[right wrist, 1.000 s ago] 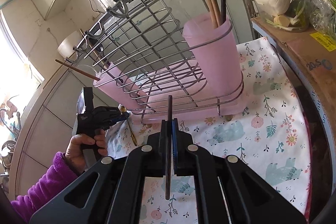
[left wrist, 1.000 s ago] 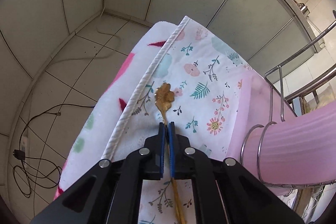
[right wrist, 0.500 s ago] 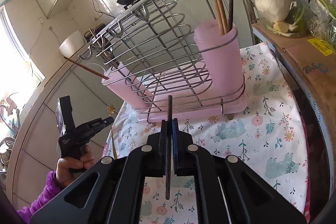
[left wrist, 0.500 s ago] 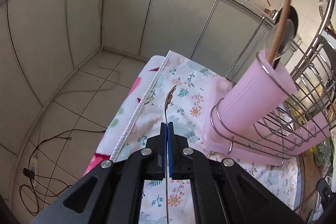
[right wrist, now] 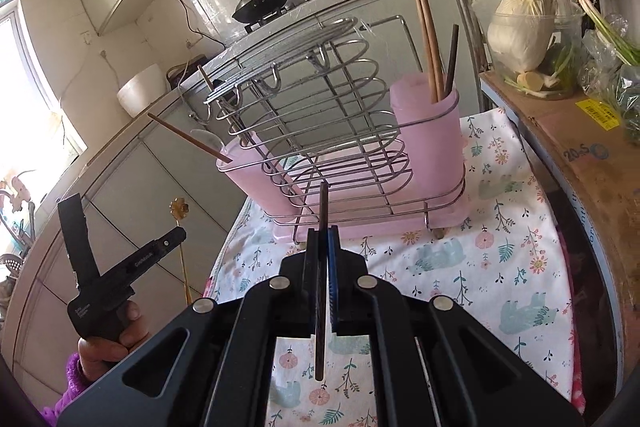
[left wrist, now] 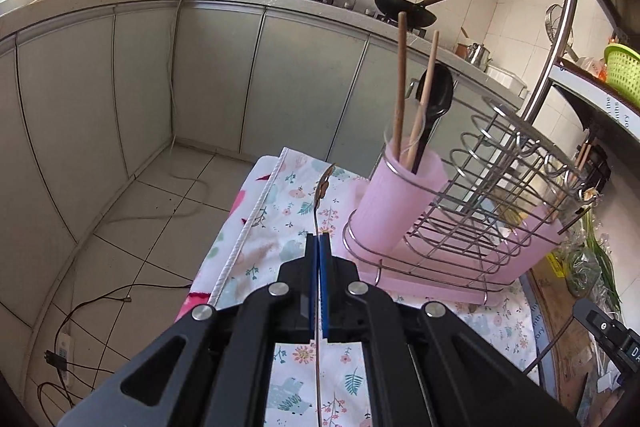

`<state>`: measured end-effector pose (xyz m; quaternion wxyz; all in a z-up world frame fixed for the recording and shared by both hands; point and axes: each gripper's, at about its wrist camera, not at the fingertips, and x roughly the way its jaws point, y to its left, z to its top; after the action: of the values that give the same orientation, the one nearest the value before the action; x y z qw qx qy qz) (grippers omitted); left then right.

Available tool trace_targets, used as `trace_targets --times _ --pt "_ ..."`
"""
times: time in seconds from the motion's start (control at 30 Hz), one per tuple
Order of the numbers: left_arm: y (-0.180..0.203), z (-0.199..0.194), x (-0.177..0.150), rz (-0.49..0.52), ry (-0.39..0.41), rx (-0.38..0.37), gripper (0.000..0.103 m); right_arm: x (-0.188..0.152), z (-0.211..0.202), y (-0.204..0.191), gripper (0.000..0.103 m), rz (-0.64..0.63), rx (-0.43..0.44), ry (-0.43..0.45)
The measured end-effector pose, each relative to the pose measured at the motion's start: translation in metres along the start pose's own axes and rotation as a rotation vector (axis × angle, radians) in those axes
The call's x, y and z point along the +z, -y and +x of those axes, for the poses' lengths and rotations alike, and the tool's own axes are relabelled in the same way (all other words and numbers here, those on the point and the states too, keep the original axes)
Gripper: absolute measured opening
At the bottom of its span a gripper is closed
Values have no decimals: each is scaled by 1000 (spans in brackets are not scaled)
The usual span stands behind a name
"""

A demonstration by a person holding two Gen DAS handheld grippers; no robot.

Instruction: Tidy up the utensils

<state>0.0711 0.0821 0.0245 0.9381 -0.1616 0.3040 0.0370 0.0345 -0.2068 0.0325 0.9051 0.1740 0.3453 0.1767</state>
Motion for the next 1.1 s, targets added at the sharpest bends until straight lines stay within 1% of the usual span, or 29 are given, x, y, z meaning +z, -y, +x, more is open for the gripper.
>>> trace_targets --times 0.13,0.23,0.3,0.4,0.47,0.53,0.63,0.7,0.77,0.83,0.93,1.1 --pt "7 -25 9 -3 63 -89 0 6 -14 -6 5 -30 -28 49" --pt "11 -45 24 -15 124 -183 1 14 -25 -8 5 -48 -43 91" --pt "16 -57 37 -14 177 -240 0 23 -31 -8 5 -57 -53 121" --pt "27 -70 58 -5 256 -288 1 42 -45 -9 5 -77 -76 185" --pt "36 -72 74 -9 299 -322 1 57 -55 -9 5 -93 -92 242" --pt "45 -71 87 -10 352 -338 1 72 -65 -11 5 -112 -107 301" --pt "58 -57 103 -26 406 -332 1 93 -74 -12 5 -146 -132 376" --pt "64 -40 110 -40 430 -307 1 106 -77 -13 5 -172 -160 428" --pt "71 -25 113 -31 471 -270 1 116 -77 -11 5 -188 -179 460" --pt "77 -10 113 -10 517 -227 1 124 -77 -9 5 -202 -195 486" --pt "84 10 111 16 547 -199 1 134 -73 -7 5 -223 -214 521" --pt "97 36 95 99 602 -138 1 142 -59 0 5 -252 -227 531"
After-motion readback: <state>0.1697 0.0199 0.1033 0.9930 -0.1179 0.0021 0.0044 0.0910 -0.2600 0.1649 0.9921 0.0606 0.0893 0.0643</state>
